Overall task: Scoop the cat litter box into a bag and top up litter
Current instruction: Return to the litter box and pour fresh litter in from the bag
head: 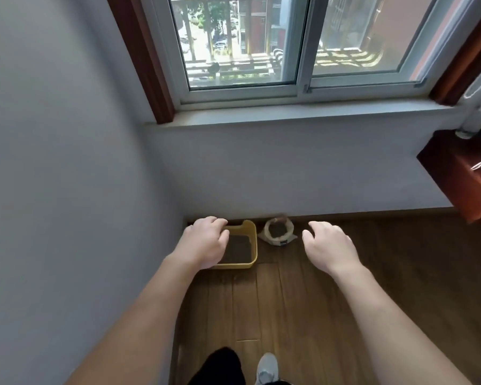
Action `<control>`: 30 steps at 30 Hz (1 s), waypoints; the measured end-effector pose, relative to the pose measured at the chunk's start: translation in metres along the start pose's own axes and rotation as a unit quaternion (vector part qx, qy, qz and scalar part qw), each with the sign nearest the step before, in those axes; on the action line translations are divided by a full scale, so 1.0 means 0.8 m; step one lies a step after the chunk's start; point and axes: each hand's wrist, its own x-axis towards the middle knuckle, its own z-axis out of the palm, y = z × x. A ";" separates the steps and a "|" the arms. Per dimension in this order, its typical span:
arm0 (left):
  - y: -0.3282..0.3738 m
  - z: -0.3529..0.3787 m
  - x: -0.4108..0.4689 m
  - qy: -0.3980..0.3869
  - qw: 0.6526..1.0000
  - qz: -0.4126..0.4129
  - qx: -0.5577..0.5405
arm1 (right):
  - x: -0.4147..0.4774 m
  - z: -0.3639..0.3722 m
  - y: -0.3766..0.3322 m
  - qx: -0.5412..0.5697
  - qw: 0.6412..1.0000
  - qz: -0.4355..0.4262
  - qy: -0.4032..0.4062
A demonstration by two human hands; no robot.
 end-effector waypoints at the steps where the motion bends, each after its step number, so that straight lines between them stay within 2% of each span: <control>1: -0.003 -0.004 0.016 -0.003 1.000 -0.003 -0.008 | 0.018 -0.004 -0.006 -0.002 1.000 0.002 -0.002; 11: -0.025 -0.024 0.183 -0.010 0.999 0.029 -0.041 | 0.168 -0.004 -0.043 -0.049 0.999 0.018 -0.012; 17: -0.021 -0.031 0.250 -0.011 1.000 0.022 -0.008 | 0.240 -0.015 -0.046 -0.060 0.998 -0.001 -0.012; 24: 0.025 0.010 0.315 -0.025 0.998 -0.051 0.009 | 0.340 -0.006 0.010 -0.056 0.994 -0.079 -0.040; 30: 0.118 0.071 0.357 -0.001 0.988 -0.150 -0.025 | 0.443 -0.014 0.102 -0.111 0.974 -0.167 -0.101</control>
